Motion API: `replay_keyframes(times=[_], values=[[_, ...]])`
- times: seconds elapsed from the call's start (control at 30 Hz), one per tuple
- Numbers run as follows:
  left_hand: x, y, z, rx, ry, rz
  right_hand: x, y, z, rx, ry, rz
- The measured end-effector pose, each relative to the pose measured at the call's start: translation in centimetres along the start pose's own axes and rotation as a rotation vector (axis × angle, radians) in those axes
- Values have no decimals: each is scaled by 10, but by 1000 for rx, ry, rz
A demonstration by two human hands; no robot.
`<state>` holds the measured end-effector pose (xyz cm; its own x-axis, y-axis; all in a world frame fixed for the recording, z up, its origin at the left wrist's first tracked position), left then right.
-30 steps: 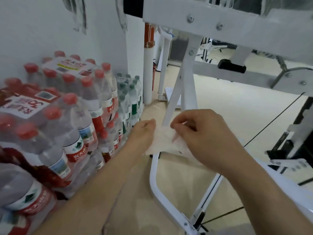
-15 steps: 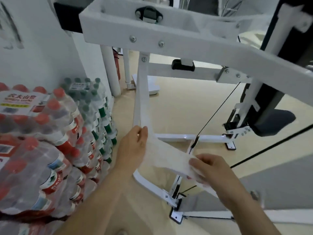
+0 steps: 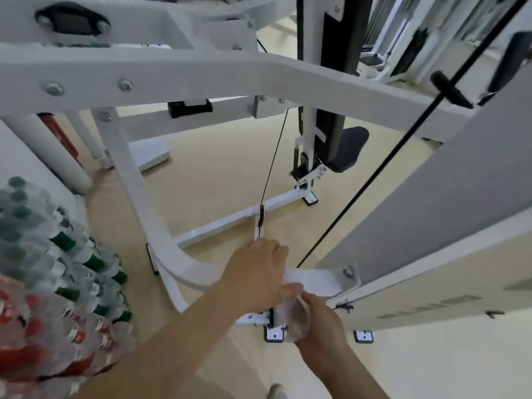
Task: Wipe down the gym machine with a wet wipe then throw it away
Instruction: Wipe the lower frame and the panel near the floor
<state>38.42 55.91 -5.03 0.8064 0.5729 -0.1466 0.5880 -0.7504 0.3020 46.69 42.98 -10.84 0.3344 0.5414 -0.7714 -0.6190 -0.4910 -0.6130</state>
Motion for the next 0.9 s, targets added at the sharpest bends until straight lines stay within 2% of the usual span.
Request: replay_keyframes(times=[0.07,0.13,0.2,0.3,0.4,0.53,0.67,0.8,0.9], values=[[-6,17,29,135,-148,42,-6,4,0,-53,-14,-42],[0,27,46,232,-195,30,-12,0,-6,-250,17,-109],[12,41,59,322,-154,71,-17,-6,-16,-452,90,-185],[24,60,74,307,-63,181,-28,-17,-32,-817,276,-329],[38,70,73,219,26,265,-39,-27,-29,-924,334,-555],[43,73,68,121,78,256,-36,-42,-19,-1055,277,-724],[20,50,64,156,149,276,-25,-51,-2,-1293,233,-872],[3,18,64,200,79,214,-4,-35,20,-1503,53,-841],[-4,-2,59,166,49,155,2,-29,38,-1627,21,-809]])
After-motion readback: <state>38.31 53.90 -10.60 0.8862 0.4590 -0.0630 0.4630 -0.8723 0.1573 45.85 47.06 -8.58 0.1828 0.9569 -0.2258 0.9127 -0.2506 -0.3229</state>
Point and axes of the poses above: each hand's wrist, its own x-axis towards the middle knuckle, its own z-axis out of the palm, y = z × x, the point moved 5 cm from there along x, towards the middle knuckle, and after that the axes turned 10 degrees about -y, right-handed, at the moved point
